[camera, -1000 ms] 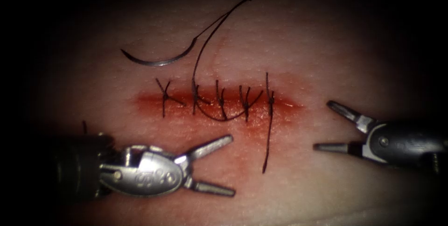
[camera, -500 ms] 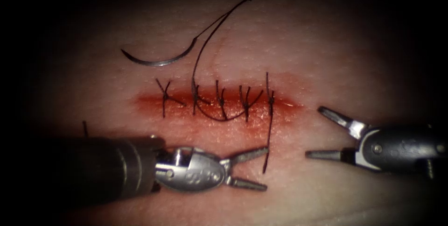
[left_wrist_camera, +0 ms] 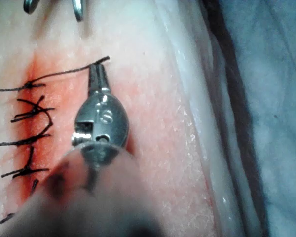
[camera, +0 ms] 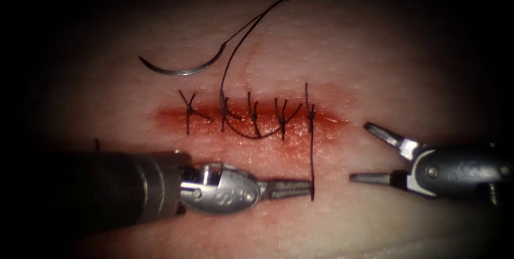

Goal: Wound Closure
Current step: With the left hand, grasp the remaining suture tail.

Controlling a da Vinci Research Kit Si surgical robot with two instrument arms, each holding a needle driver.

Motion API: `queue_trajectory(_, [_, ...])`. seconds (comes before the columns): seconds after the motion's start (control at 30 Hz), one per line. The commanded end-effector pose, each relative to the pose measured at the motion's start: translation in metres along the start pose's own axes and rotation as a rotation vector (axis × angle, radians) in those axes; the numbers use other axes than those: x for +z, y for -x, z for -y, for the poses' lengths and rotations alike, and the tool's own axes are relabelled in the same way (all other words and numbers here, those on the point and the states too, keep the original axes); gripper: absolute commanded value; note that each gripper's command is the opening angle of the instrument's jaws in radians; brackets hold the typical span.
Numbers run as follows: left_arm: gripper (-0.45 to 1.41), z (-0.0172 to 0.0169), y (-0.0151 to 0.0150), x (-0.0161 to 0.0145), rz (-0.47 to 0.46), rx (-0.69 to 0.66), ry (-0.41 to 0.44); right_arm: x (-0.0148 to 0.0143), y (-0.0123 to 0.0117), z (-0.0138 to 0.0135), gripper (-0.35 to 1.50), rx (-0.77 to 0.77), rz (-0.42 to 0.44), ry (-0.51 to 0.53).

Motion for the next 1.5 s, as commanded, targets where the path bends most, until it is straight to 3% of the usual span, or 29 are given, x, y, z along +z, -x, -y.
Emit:
queue_trajectory(0.03, [-0.45,0.0002,0.0002,0.0005,-0.005,-0.003,0.004,0.0009,0.0005,0.0004,1.43,-0.012,-0.013,-0.012])
queue_trajectory(0.13, [-0.45,0.0003,-0.0005,0.0001,-0.005,-0.006,0.009,0.0008,0.001,0.0002,1.43,-0.016,-0.023,-0.023])
queue_trajectory(0.17, [0.05,-0.0002,-0.0007,0.0,-0.005,0.015,0.01,0.0007,0.0011,0.0002,1.43,-0.017,-0.025,-0.024])
queue_trajectory(0.27, [0.15,-0.0005,-0.0007,-0.0001,-0.007,0.036,0.008,0.0007,0.0011,0.0002,1.43,-0.017,-0.025,-0.024])
queue_trajectory(0.5, [0.72,-0.0021,-0.0014,0.0001,0.001,0.052,0.034,0.0008,0.0012,0.0003,1.43,-0.018,-0.025,-0.023])
queue_trajectory(0.53, [0.74,-0.0021,-0.0015,0.0002,0.001,0.058,0.037,0.0008,0.0012,0.0003,1.43,-0.018,-0.025,-0.023])
queue_trajectory(0.77, [0.67,-0.0013,-0.0009,0.0021,0.005,0.111,0.042,0.0007,0.0013,0.0007,1.43,-0.02,-0.028,-0.022])
queue_trajectory(1.1, [0.29,0.0002,0.0015,0.0031,0.001,0.129,0.066,0.0007,0.0013,0.0007,1.43,-0.02,-0.029,-0.023])
queue_trajectory(1.17, [0.14,0.0004,0.0019,0.0031,-0.002,0.13,0.068,0.0007,0.0013,0.0007,1.42,-0.02,-0.029,-0.023])
queue_trajectory(1.23, [-0.33,0.0004,0.0018,0.0029,-0.005,0.131,0.071,0.0007,0.0014,0.0007,1.42,-0.02,-0.031,-0.025])
queue_trajectory(1.27, [-0.45,0.0004,0.0017,0.0028,-0.006,0.131,0.072,0.0007,0.0014,0.0007,1.42,-0.02,-0.03,-0.025])
queue_trajectory(1.5, [-0.45,0.0006,0.0004,0.0019,-0.012,0.128,0.077,0.0009,0.0014,0.0006,1.4,-0.02,-0.03,-0.024])
